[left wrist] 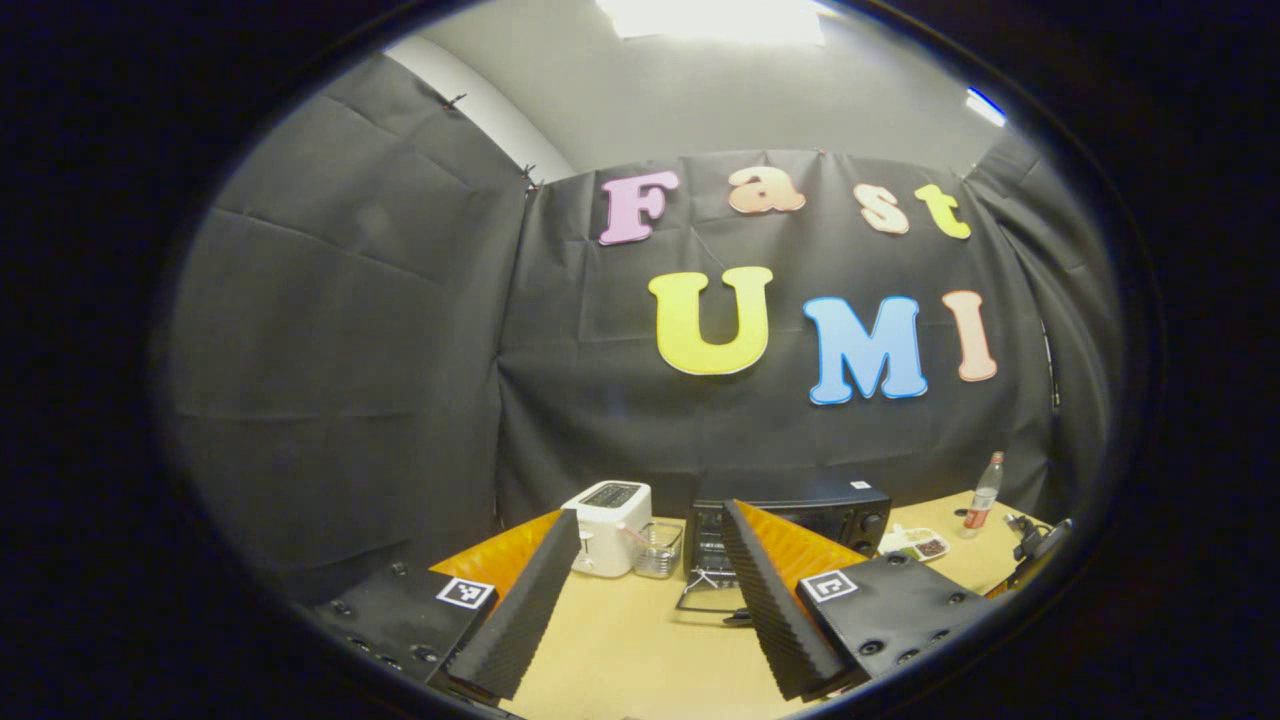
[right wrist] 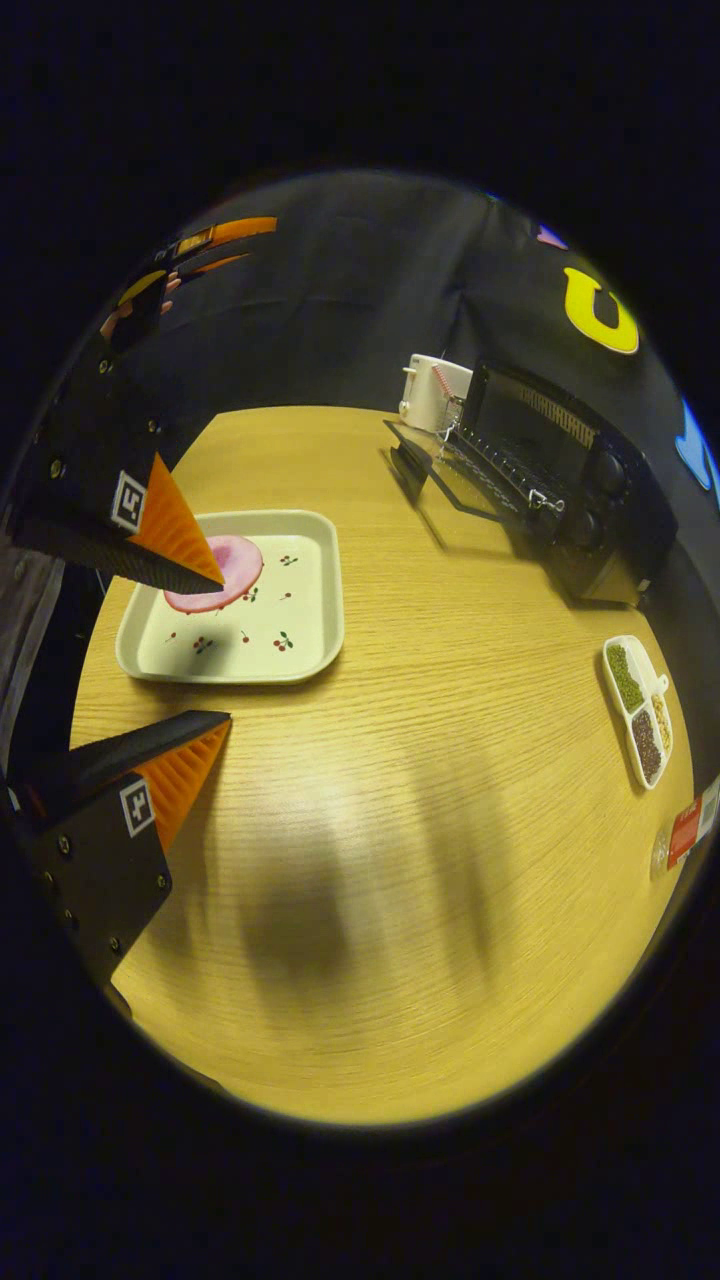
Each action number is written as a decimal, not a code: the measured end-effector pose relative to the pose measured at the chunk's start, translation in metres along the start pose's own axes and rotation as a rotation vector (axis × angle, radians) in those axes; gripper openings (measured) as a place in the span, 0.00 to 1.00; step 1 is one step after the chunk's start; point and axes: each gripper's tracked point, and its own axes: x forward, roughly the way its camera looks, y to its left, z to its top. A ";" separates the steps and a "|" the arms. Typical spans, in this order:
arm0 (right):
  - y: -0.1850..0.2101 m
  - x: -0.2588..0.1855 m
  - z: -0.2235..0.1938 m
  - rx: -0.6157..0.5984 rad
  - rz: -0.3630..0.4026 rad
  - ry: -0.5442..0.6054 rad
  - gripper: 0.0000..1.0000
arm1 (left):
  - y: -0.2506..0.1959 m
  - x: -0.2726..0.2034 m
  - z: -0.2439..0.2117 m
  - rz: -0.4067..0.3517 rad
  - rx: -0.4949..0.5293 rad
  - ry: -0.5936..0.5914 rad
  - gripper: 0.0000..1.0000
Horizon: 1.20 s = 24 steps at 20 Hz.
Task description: Open the electric oven with the left hand, put the food in, and close the electric oven.
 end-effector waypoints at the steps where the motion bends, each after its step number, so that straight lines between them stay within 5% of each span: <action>1: 0.001 -0.002 0.001 0.010 0.006 0.010 0.74 | 0.002 -0.001 0.001 0.005 0.002 -0.002 1.00; 3: 0.000 0.004 -0.002 0.015 -0.003 0.032 0.74 | 0.005 0.001 0.003 0.013 0.001 -0.003 1.00; 4: -0.008 0.008 -0.001 0.004 -0.038 0.035 0.65 | 0.004 0.003 0.002 0.016 -0.002 -0.005 1.00; 6: -0.010 0.006 -0.002 0.006 -0.038 0.047 0.29 | 0.003 0.004 0.002 0.015 -0.001 -0.010 1.00; 9: -0.015 0.009 0.000 -0.005 -0.059 0.052 0.28 | -0.001 0.008 0.001 0.012 -0.002 -0.007 1.00; 10: -0.016 0.017 -0.001 0.003 -0.047 0.036 0.08 | -0.002 0.009 0.000 0.010 -0.005 -0.005 1.00; 11: -0.018 -0.001 0.003 0.003 -0.054 0.029 0.04 | -0.006 0.011 -0.001 0.005 -0.009 -0.003 1.00; 24: -0.005 -0.024 0.012 0.028 0.051 -0.037 0.00 | -0.021 0.033 0.004 -0.028 -0.025 -0.022 1.00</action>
